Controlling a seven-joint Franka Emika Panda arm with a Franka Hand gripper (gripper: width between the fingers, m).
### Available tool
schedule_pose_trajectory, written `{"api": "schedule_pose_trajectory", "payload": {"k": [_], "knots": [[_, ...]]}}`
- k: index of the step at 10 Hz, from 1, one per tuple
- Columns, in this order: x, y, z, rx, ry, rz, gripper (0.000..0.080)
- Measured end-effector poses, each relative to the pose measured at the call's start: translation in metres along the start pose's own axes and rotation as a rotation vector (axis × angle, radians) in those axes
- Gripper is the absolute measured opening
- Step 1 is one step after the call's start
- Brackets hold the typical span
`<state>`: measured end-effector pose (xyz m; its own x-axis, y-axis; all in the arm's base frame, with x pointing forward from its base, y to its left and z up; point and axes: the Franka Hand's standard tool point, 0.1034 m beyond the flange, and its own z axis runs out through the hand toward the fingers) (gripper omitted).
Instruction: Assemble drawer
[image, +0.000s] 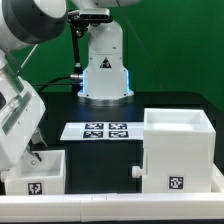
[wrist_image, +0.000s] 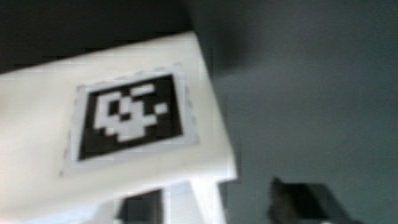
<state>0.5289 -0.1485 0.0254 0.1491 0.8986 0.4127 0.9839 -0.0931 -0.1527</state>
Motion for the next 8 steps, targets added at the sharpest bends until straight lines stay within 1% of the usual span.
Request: {"api": "schedule_pose_trajectory", "payload": {"k": [1,2,3,4,5,6,7,8], "knots": [[0.0,0.0,0.0,0.0,0.0,0.0,0.0433],[0.0,0.0,0.0,0.001,0.0,0.0,0.0598],[0.0,0.0,0.0,0.001,0.0,0.0,0.0634],[-0.005,0.002,-0.002,-0.019,-0.007,-0.038,0.0645],[-0.018,0.004,-0.008,-0.069,-0.024,-0.087,0.0645],[-0.03,0.005,-0.011,-0.108,-0.044,-0.127,0.0645],[-0.037,0.006,-0.012,-0.156,-0.069,-0.162,0.0648],[-0.039,0.004,-0.009,-0.18,-0.084,-0.171,0.0648]]}}
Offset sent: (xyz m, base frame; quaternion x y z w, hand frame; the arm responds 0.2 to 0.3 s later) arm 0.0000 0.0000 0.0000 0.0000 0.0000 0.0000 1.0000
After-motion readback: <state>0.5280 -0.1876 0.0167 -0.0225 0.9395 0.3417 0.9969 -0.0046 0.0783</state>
